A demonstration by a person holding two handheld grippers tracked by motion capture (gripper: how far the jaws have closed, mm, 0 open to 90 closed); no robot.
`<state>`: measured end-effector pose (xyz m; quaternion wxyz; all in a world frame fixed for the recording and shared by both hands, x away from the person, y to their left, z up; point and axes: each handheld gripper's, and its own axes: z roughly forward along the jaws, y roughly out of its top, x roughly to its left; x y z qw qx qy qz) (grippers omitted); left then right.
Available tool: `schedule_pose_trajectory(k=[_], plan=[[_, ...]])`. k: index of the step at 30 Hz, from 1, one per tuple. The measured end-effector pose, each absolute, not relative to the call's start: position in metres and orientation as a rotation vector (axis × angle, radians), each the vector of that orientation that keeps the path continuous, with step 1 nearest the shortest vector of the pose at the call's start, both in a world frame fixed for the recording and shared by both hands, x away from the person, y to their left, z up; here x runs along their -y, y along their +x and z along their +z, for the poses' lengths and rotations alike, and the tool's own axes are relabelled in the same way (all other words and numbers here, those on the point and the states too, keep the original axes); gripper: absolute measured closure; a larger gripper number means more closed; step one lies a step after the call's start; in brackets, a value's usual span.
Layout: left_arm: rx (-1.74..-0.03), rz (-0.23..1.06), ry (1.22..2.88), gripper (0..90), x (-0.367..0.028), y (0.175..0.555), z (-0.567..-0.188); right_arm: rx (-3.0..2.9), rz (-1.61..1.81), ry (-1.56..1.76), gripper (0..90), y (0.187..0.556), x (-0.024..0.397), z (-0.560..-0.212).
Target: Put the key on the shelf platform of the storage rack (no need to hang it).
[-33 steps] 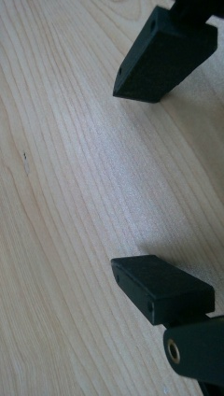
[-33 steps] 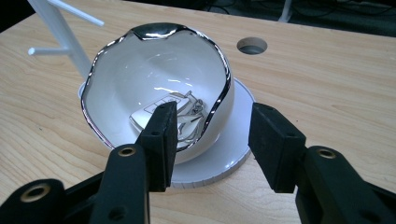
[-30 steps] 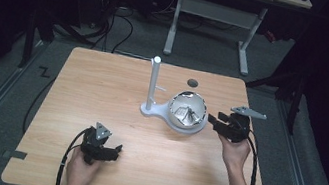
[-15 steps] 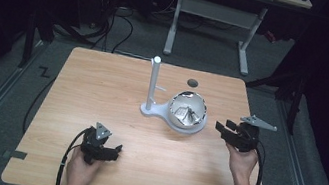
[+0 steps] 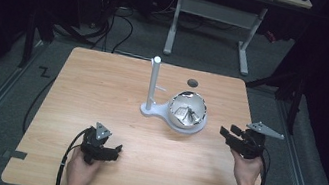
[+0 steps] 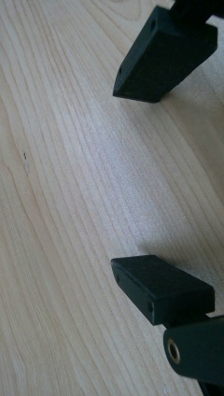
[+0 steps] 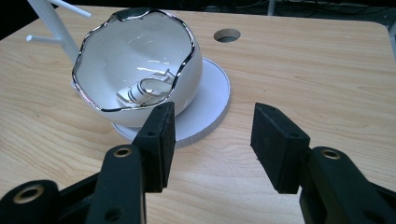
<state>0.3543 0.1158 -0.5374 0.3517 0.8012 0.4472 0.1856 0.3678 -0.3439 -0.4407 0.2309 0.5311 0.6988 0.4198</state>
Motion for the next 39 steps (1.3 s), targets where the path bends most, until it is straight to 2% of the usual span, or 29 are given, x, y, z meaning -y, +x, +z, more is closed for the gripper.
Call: schedule_pose_trajectory(k=[16, 39], plan=[[-1.158, 0.481, 2.073, 15.5, -0.116, 0.354, -0.537, -1.899, 1.165, 1.483, 50.7, 0.351, 0.355, -0.447], [-1.158, 0.482, 2.073, 15.5, -0.116, 0.354, -0.537, -1.918, 1.187, 1.451, 50.7, 0.328, 0.347, -0.457]])
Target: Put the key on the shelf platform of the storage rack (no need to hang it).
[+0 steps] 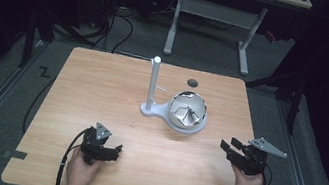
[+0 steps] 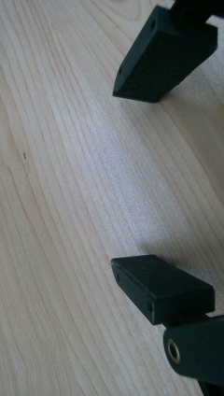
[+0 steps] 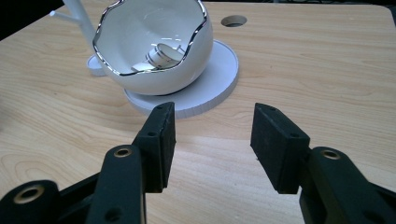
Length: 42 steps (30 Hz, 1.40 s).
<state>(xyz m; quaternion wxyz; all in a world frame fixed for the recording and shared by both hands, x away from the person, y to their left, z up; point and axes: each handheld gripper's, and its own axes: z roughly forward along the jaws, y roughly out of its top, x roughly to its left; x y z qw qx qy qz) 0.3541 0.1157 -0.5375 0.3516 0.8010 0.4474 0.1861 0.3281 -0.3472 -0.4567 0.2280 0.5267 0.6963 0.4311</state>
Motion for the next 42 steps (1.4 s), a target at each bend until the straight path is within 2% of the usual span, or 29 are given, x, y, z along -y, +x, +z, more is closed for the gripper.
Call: schedule_pose_trajectory(k=[42], plan=[[-1.157, 0.484, 2.074, 15.5, -0.116, 0.354, -0.537, -2.022, 1.225, 1.427, 51.5, 0.325, 0.312, -0.49]])
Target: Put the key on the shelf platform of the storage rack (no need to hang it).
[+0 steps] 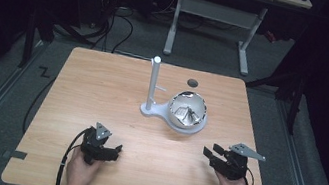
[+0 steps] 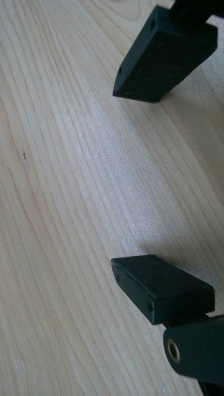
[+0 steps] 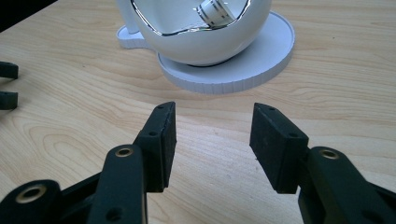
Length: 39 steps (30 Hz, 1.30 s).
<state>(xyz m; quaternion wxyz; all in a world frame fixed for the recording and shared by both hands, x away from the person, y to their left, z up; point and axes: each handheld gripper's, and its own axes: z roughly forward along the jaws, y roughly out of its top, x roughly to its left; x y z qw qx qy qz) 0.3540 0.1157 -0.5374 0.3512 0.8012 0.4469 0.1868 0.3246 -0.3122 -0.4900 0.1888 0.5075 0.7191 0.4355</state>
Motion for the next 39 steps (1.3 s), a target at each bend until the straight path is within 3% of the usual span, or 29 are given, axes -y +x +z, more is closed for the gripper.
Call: schedule_pose_trajectory(k=[39], plan=[[-1.157, 0.483, 2.074, 15.5, -0.116, 0.354, -0.537, -2.108, 1.06, 1.449, 47.8, 0.335, 0.3, -0.526]])
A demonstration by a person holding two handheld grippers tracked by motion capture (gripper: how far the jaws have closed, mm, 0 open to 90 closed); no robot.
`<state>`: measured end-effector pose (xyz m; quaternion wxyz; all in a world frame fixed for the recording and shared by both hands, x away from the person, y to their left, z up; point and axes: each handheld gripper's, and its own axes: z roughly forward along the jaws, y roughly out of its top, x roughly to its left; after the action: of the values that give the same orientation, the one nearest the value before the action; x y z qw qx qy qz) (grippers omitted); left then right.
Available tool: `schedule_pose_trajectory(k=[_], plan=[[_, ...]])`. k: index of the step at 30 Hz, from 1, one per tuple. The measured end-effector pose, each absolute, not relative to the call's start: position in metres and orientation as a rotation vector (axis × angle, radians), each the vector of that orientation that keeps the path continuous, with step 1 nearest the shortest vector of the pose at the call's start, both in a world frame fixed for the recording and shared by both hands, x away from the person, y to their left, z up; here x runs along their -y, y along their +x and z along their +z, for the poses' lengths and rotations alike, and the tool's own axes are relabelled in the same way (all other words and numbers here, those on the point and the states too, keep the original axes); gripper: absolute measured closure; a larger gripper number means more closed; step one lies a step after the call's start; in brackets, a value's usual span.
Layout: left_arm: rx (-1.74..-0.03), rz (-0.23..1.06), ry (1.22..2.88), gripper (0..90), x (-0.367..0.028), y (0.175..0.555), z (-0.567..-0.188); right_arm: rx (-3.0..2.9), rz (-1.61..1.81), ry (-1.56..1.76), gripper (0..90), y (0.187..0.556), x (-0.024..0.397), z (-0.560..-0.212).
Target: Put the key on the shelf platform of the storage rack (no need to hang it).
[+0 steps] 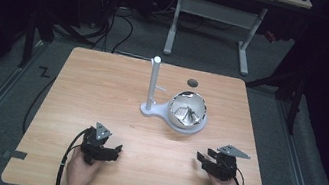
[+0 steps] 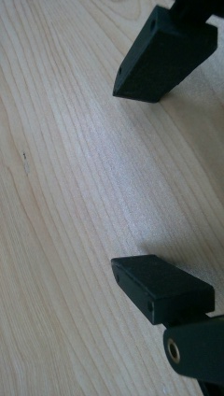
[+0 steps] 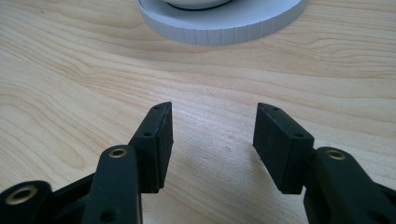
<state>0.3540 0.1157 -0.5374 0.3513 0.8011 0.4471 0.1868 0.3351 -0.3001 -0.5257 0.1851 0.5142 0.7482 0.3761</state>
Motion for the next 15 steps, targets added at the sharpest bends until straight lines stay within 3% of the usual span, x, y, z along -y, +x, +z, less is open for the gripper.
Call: schedule_pose_trajectory(k=[15], plan=[[-1.158, 0.484, 2.074, 15.5, -0.1156, 0.3539, -0.5375, -2.129, 0.941, 1.388, 45.5, 0.3378, 0.2934, -0.5311]])
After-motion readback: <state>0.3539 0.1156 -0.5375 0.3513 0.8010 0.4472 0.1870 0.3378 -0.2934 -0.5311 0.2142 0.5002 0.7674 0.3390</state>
